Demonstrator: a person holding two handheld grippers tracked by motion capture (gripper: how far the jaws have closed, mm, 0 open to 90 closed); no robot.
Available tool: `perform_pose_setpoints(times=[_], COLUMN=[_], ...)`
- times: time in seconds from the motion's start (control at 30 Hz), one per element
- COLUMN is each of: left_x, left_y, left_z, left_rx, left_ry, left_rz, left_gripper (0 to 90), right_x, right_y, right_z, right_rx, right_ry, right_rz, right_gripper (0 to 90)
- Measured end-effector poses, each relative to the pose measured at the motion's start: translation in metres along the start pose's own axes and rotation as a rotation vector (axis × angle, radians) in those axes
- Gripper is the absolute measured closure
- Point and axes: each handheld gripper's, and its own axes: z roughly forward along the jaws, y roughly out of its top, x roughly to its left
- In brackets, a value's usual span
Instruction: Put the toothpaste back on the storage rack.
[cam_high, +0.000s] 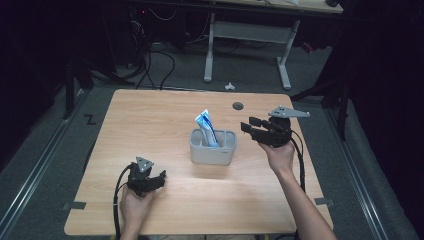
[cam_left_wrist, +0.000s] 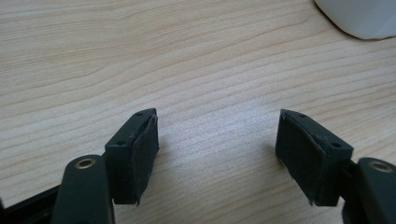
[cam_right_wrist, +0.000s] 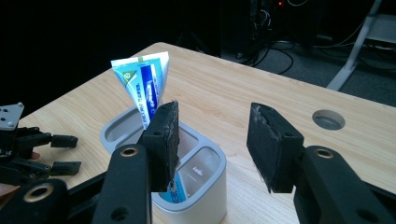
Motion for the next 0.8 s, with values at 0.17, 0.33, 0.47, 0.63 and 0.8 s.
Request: perform_pose_setpoints(times=[0.17, 0.33, 0.47, 0.63, 0.8], left_x=[0.0, 0.0, 0.0, 0.0, 0.0], left_y=[0.0, 0.0, 0.0, 0.0, 0.0], left_z=[0.0, 0.0, 0.0, 0.0, 0.0], left_rx=[0.0, 0.0, 0.0, 0.0, 0.0], left_ry=[0.0, 0.0, 0.0, 0.0, 0.0], left_rz=[0.0, 0.0, 0.0, 0.0, 0.0], left_gripper=[30.5, 30.5, 30.5, 30.5, 30.5], right_x=[-0.003, -0.009, -0.013, -0.015, -0.018], right_y=[-0.002, -0.005, -0.008, -0.011, -0.014], right_z=[-0.009, -0.016, -0.021, -0.025, -0.03], right_rx=[-0.013, -0.016, -0.022, -0.023, -0.033], right_ry=[-0.004, -0.014, -0.022, -0.027, -0.031], right_rz=[0.002, 0.011, 0.019, 0.021, 0.034], right_gripper=[53.7, 53.7, 53.7, 53.7, 53.6])
